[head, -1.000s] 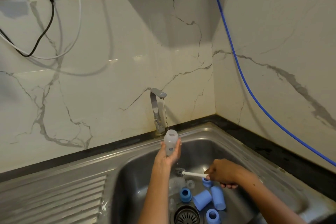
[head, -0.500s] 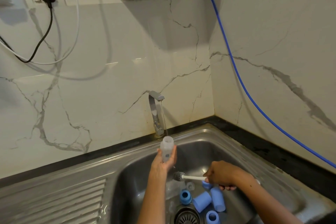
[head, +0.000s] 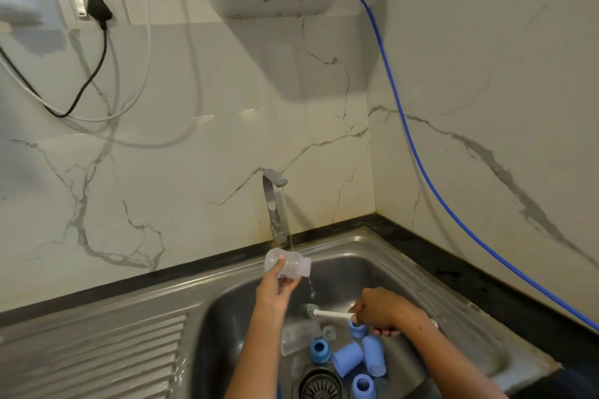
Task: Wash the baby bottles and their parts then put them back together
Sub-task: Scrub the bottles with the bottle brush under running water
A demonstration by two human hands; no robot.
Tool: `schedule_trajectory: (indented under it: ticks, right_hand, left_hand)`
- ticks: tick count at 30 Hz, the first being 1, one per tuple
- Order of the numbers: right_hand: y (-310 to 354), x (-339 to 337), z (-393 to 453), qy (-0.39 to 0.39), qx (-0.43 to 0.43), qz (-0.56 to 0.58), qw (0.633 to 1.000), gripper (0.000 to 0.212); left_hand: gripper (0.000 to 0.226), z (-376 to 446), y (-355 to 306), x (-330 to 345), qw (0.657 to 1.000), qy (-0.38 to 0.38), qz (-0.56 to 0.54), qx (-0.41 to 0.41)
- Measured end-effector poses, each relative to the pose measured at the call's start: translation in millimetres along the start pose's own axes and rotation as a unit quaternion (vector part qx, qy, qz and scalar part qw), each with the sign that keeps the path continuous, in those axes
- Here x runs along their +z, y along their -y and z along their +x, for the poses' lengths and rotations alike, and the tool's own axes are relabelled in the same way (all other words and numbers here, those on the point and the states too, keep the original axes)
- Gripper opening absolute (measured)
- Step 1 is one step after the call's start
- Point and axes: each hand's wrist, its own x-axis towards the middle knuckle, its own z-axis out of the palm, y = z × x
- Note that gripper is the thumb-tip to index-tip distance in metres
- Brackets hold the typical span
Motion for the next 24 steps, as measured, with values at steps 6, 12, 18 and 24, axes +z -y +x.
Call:
schedule_trajectory:
  ticks: [6, 12, 18, 24]
  right_hand:
    - [4, 0, -8, 0.016, -0.019, -0.012, 1.000, 0.020]
    - [6, -1, -9, 0.013, -0.029, -0.003, 1.000, 0.028]
    - [4, 3, -4, 0.020, -0.054, 0.007, 0.998, 0.029]
    - [16, 12, -9, 0.010, -0.089, 0.013, 0.996, 0.027]
  left_hand:
    - [0.067, -36, 6, -20, 0.943, -0.011, 0.273, 0.192]
    - [0.064, -54, -8, -28, 0.844, 0.020, 0.467, 0.264]
    - [0.058, -68, -21, -47, 0.784, 0.021, 0.542, 0.302]
    - [0.043, -87, -33, -65, 0.791, 0.019, 0.569, 0.224]
